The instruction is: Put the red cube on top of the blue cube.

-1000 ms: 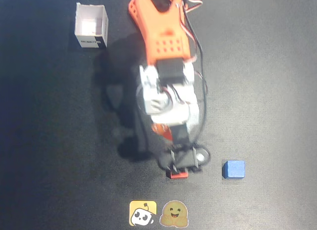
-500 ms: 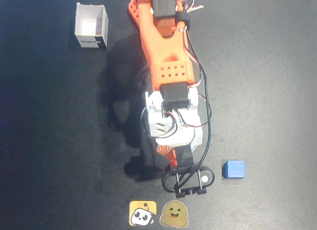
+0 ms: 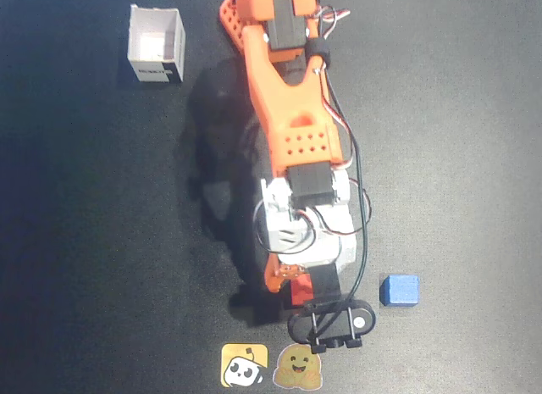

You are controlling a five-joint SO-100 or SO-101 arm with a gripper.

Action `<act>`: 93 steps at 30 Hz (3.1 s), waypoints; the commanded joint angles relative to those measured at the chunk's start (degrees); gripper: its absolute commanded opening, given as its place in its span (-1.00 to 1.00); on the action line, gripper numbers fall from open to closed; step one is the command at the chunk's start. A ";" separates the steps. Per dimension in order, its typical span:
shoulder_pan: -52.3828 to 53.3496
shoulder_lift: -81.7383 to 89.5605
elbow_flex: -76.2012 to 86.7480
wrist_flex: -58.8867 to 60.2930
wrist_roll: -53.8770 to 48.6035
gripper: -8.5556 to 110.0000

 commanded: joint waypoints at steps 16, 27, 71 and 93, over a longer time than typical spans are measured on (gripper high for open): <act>-1.32 -4.39 -2.81 -3.60 3.96 -0.46; -1.67 -7.65 -1.49 -4.66 5.71 -0.47; -3.43 2.37 -6.68 4.48 0.26 -0.85; -19.42 -1.58 -14.41 7.56 5.89 -0.85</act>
